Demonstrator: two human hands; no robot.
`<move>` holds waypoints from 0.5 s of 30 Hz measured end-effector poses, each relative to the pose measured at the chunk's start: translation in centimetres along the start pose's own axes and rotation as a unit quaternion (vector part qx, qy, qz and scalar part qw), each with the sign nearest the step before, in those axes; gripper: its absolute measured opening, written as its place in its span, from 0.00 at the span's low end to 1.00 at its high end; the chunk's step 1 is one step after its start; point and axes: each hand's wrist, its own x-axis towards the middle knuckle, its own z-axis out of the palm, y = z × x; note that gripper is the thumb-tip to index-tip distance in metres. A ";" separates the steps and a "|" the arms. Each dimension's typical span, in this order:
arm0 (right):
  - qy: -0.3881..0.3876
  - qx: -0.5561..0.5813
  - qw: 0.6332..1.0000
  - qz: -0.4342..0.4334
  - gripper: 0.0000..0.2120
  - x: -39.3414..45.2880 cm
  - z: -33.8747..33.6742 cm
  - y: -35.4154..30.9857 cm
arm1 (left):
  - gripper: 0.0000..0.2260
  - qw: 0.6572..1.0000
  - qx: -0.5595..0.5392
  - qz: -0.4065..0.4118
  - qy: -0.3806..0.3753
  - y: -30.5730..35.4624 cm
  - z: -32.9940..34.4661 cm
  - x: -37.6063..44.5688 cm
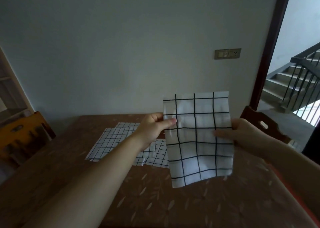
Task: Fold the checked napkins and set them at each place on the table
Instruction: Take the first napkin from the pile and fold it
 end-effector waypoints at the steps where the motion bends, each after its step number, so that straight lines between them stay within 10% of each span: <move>1: 0.008 0.002 1.000 -0.002 0.12 0.1 0.2 0.3 | 0.03 1.000 0.010 0.005 0.005 -0.1 0.0 0.0; 6: 0.043 0.064 0.997 0.009 0.03 0.6 -0.2 0.4 | 0.18 0.995 0.055 -0.055 -0.065 -1.3 0.2 -0.5; 15: 0.084 0.017 0.996 -0.034 0.02 0.3 -0.6 1.1 | 0.06 0.997 -0.017 -0.040 -0.063 -2.0 0.2 -0.4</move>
